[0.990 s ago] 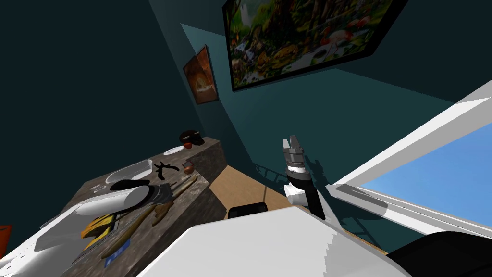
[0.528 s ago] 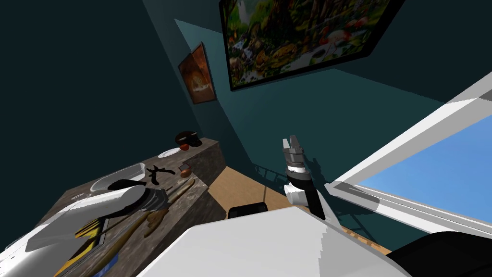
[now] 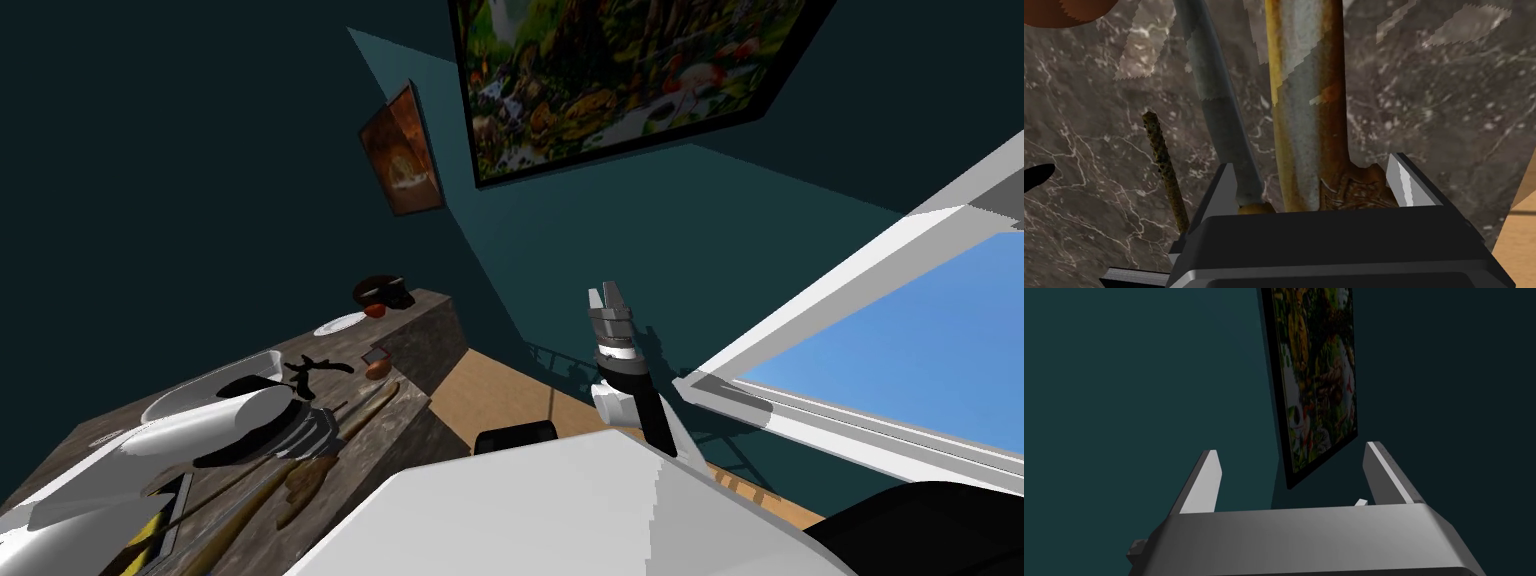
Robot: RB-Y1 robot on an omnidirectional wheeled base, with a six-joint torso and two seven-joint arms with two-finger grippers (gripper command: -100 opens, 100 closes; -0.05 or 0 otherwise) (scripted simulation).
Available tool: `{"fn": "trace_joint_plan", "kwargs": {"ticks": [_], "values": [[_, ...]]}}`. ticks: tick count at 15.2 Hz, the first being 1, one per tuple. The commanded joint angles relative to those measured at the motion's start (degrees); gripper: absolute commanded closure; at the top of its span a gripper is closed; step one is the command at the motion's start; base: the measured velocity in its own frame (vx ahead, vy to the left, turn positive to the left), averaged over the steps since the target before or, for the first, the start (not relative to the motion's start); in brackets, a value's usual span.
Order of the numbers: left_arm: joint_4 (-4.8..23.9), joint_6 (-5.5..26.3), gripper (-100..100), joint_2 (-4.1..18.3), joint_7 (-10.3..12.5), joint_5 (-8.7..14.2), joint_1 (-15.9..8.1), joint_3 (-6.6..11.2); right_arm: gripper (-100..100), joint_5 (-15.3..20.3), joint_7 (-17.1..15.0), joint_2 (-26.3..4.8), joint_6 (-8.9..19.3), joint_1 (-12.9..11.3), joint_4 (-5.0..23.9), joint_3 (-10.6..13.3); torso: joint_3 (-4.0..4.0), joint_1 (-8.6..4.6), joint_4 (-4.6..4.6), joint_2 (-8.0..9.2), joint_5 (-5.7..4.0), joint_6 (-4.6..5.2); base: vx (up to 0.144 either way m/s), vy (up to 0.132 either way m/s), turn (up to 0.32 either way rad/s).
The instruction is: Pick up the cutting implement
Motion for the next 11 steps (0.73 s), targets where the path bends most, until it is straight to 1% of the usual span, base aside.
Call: {"fn": "trace_joint_plan", "kwargs": {"ticks": [1, 2, 3, 5, 6, 7, 8, 11], "values": [[0.62, 2.38, -100, 0.24, 0.60, 0.72, 0.08, 0.28, 0, 0.00, 0.00, 0.00, 0.00, 0.00, 0.00, 0.00, 0.00, 0.00, 0.00, 0.00, 0.00, 0.00, 0.042, 0.039, -0.057], [1.42, 3.95, -100, 0.38, 1.11, 1.36, 0.10, 0.37, 0, 0.00, 0.00, 0.00, 0.00, 0.00, 0.00, 0.00, 0.00, 0.01, 0.00, 0.00, 0.00, 0.01, 0.042, 0.037, -0.073], [1.42, 4.09, -100, 0.38, 1.11, 1.36, 0.10, 0.37, 0, 0.00, 0.00, 0.00, 0.00, 0.00, 0.00, 0.00, 0.00, 0.01, 0.00, 0.00, 0.01, 0.00, 0.039, 0.034, -0.053], [2.59, 6.53, -100, 0.52, 1.82, 2.26, 0.17, 0.44, 0, 0.00, 0.00, 0.00, 0.00, 0.00, 0.00, 0.00, 0.01, 0.00, 0.00, 0.02, 0.00, 0.01, 0.037, 0.032, -0.066], [2.95, 7.22, -100, 0.52, 2.00, 2.52, 0.21, 0.43, 0, 0.00, 0.00, 0.00, 0.00, 0.00, 0.00, 0.00, 0.00, -0.01, 0.00, 0.01, 0.00, 0.01, 0.042, 0.041, -0.073], [2.38, 6.12, -100, 0.49, 1.82, 2.09, 0.01, 0.31, 0, 0.00, 0.00, 0.00, 0.00, 0.00, 0.00, 0.00, 0.00, 0.01, 0.00, 0.00, 0.01, 0.01, 0.024, 0.029, -0.029], [4.08, 4.73, -100, -0.42, 1.01, 1.13, -0.19, -0.39, 0, 0.00, 0.00, 0.00, 0.00, 0.00, 0.00, 0.00, 0.02, -0.01, 0.01, 0.04, 0.00, 0.00, 0.006, 0.008, -0.017], [5.67, 2.99, -100, -1.33, 0.09, 0.10, -0.39, -1.08, 0, 0.00, 0.00, 0.01, 0.00, 0.00, 0.00, 0.00, 0.10, -0.16, 0.04, 0.18, -0.02, -0.01, -0.008, -0.011, -0.015]]}}
